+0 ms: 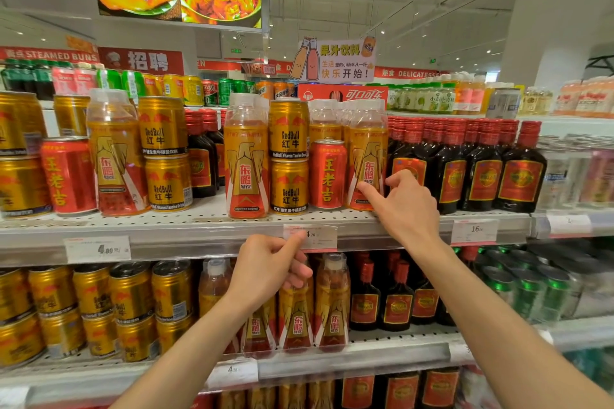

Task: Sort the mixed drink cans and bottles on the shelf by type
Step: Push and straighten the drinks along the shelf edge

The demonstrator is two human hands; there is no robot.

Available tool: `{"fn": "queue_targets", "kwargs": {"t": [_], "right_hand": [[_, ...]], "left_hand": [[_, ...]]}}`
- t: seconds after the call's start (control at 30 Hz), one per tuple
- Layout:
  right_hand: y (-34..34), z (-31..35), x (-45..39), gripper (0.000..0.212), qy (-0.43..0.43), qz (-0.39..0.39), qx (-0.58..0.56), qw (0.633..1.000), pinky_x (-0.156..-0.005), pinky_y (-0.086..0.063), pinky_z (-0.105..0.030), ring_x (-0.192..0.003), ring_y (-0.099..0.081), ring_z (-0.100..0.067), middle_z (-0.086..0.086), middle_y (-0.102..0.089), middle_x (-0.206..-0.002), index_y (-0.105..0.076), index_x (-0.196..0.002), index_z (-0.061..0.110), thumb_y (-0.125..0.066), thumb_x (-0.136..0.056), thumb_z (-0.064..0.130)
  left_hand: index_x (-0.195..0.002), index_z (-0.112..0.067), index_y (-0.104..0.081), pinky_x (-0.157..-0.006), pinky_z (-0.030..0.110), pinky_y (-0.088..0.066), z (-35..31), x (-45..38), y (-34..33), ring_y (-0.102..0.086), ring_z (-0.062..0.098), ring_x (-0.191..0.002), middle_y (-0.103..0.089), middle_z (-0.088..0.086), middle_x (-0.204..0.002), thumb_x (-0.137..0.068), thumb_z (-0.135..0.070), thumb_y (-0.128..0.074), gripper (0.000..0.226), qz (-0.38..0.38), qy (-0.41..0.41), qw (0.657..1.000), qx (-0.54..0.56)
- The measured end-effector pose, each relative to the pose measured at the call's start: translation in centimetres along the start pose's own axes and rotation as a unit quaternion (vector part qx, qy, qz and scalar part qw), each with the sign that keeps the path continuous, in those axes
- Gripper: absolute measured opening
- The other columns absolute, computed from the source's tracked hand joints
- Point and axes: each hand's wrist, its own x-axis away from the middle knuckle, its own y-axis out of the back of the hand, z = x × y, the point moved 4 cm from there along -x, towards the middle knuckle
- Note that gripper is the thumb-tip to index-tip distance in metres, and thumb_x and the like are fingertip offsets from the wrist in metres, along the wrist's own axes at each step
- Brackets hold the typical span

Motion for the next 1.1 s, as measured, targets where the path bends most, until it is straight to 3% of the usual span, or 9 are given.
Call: {"fn": "queue_targets", "kwargs": {"t": [0.23, 0.37, 0.53, 0.63, 0.73, 0.83, 0.93, 1.1], "right_hand": [[-0.3, -0.4, -0.2, 0.066, 0.001, 0.005, -0.003, 1.000, -0.071, -0.044, -0.031, -0.096, -0.069, -0.025, -0.002, -0.072, -0.103, -0.057, -0.124, 0.016, -0.059, -0.087, 0.071], [-0.5, -0.7, -0.2, 0.068, -0.001, 0.000, -0.010, 1.000, -0.077, -0.054, -0.036, -0.092, -0.070, -0.024, 0.000, -0.073, -0.097, -0.057, -0.124, 0.017, -0.057, -0.086, 0.073], [0.1, -0.4, 1.6, 0.054, 0.030, 0.012, -0.063, 0.997, -0.083, -0.055, -0.040, -0.077, -0.066, -0.011, 0.008, -0.067, -0.074, -0.053, -0.136, 0.019, -0.058, -0.096, 0.054], [0.5, -0.4, 4.0, 0.045, 0.043, 0.029, -0.118, 0.992, -0.077, -0.056, -0.033, -0.077, -0.063, -0.007, 0.008, -0.065, -0.085, -0.053, -0.135, 0.023, -0.061, -0.097, 0.046], [0.6, -0.9, 7.2, 0.040, 0.048, 0.039, -0.150, 0.987, -0.072, -0.054, -0.016, -0.087, -0.063, 0.000, 0.012, -0.065, -0.102, -0.055, -0.132, 0.028, -0.064, -0.096, 0.042], [0.0, -2.3, 11.0, 0.039, 0.028, 0.070, -0.166, 0.983, -0.083, -0.051, -0.017, -0.099, -0.061, 0.008, 0.017, -0.064, -0.113, -0.057, -0.131, 0.032, -0.064, -0.095, 0.042], [-1.1, -4.2, 15.1, 0.041, -0.002, 0.122, -0.175, 0.977, -0.091, -0.048, -0.023, -0.109, -0.059, 0.007, 0.021, -0.063, -0.121, -0.058, -0.132, 0.038, -0.061, -0.093, 0.050], [-2.3, -8.1, 19.7, 0.044, -0.074, 0.197, -0.194, 0.958, -0.090, -0.052, -0.023, -0.106, -0.060, 0.009, 0.023, -0.061, -0.119, -0.058, -0.128, 0.043, -0.057, -0.086, 0.057]], "left_hand": [[-0.077, -0.004, -0.077, -0.048, 0.021, -0.050, 0.0, 0.1, 0.1, -0.072, 0.022, -0.055, -0.077, 0.010, -0.065, -0.100, -0.041, -0.060, 0.046, -0.005, 0.001, 1.000, 0.005], [-0.075, -0.005, -0.077, -0.049, 0.021, -0.051, -0.1, 0.2, 0.3, -0.073, 0.023, -0.055, -0.077, 0.009, -0.063, -0.099, -0.041, -0.061, 0.046, -0.010, -0.005, 1.000, 0.001], [-0.068, -0.011, -0.077, -0.055, 0.023, -0.053, 0.2, 0.2, 0.7, -0.075, 0.023, -0.057, -0.076, 0.003, -0.058, -0.099, -0.042, -0.062, 0.046, -0.030, -0.043, 0.998, -0.022], [-0.067, -0.019, -0.076, -0.064, 0.030, -0.058, 0.8, 0.4, 1.3, -0.075, 0.015, -0.057, -0.075, -0.003, -0.058, -0.100, -0.044, -0.060, 0.045, -0.049, -0.070, 0.995, -0.045], [-0.075, -0.028, -0.077, -0.073, 0.041, -0.063, 1.7, 1.4, 2.0, -0.076, 0.011, -0.067, -0.078, -0.011, -0.068, -0.098, -0.047, -0.060, 0.034, -0.052, -0.084, 0.994, -0.048], [-0.099, -0.035, -0.075, -0.078, 0.026, -0.061, 3.0, 3.5, 2.4, -0.072, -0.003, -0.083, -0.077, -0.019, -0.085, -0.096, -0.045, -0.064, 0.015, -0.040, -0.081, 0.995, -0.040], [-0.112, -0.033, -0.071, -0.076, 0.007, -0.050, 4.7, 6.0, 2.5, -0.066, -0.008, -0.093, -0.073, -0.020, -0.095, -0.093, -0.040, -0.068, 0.020, -0.047, -0.067, 0.996, -0.027], [-0.114, -0.045, -0.062, -0.077, 0.016, -0.050, 7.4, 10.0, 1.6, -0.065, -0.005, -0.096, -0.069, -0.025, -0.100, -0.092, -0.042, -0.067, 0.023, -0.054, 0.013, 0.998, 0.021]]}}
